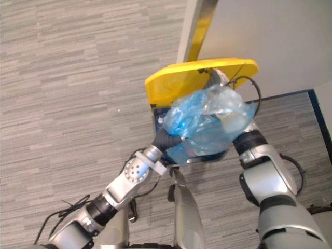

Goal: Gather rubbish on tea table into small bin, then transfer packed bag to large trash can.

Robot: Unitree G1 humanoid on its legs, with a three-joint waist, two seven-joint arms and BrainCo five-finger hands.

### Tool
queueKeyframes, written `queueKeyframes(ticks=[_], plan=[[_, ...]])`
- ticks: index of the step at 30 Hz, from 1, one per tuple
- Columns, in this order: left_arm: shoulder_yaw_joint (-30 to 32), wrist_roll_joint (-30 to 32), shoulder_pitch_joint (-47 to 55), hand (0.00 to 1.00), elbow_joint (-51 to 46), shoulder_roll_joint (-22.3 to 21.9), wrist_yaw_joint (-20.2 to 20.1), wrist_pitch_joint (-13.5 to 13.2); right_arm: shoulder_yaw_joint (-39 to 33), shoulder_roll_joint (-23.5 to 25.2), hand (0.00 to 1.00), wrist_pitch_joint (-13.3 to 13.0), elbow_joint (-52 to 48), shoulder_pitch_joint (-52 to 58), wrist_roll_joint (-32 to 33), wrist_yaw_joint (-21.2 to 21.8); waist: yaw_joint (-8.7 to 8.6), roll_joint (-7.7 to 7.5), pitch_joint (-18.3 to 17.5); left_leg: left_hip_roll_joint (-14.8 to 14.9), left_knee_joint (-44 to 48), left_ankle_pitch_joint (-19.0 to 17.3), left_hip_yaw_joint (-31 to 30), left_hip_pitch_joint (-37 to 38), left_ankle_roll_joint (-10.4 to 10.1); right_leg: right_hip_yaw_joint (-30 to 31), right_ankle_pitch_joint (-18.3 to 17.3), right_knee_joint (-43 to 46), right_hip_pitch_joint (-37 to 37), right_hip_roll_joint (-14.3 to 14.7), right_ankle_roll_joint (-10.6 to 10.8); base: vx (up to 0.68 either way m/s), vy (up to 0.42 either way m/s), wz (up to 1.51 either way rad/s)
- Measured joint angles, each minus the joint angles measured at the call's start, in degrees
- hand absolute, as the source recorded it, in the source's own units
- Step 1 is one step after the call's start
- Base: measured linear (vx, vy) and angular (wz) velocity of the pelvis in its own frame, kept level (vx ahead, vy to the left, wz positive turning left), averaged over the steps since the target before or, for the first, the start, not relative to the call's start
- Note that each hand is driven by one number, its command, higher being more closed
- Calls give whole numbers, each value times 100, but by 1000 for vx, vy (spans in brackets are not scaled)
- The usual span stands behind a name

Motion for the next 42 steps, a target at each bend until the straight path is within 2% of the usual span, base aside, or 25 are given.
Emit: queueKeyframes(ticks=[5,9,14,15,22,30,42], plan=[[232,353,-914,100,1049,73,139,226,-311,-88,0,-29,-726,0,195,-164,-45,-68,203,136,390,-73,-118,-622,-32,-76,98,-17,-394,39,48,-52,-46,7],[249,794,-1485,100,1919,63,137,474,-310,50,0,-30,-906,-5,260,-173,-67,-166,319,270,557,-76,-212,-927,-114,-184,180,-21,-570,133,-56,-15,-45,4],[241,1310,-1803,100,2219,41,133,601,-281,400,0,-35,-1110,-9,445,-174,-73,-228,349,307,566,-93,-182,-1040,-139,-164,182,-19,-701,165,-59,2,-11,-2],[239,1413,-1853,0,2268,35,133,601,-264,456,0,-57,-1159,-13,455,-174,-73,-234,352,312,565,-93,-178,-1073,-139,-161,182,-16,-735,167,-60,0,0,0],[285,1989,-2010,0,2655,-59,138,743,-200,567,0,-168,-1703,-16,500,-174,-69,-250,347,362,575,-101,-153,-1239,-156,-178,171,20,-908,185,-58,0,0,0],[638,2650,-2130,0,2819,-219,220,950,-109,752,0,-188,-1775,-16,499,-161,-52,-259,342,379,575,-100,-74,-1214,-157,-133,170,59,-933,191,-60,-1,1,-1],[870,2767,-2076,0,2942,-157,238,1009,-108,869,0,-198,-1778,272,480,1,21,-284,277,373,584,-95,-23,-922,-161,-89,129,149,-701,181,-114,-6,-2,-1]])
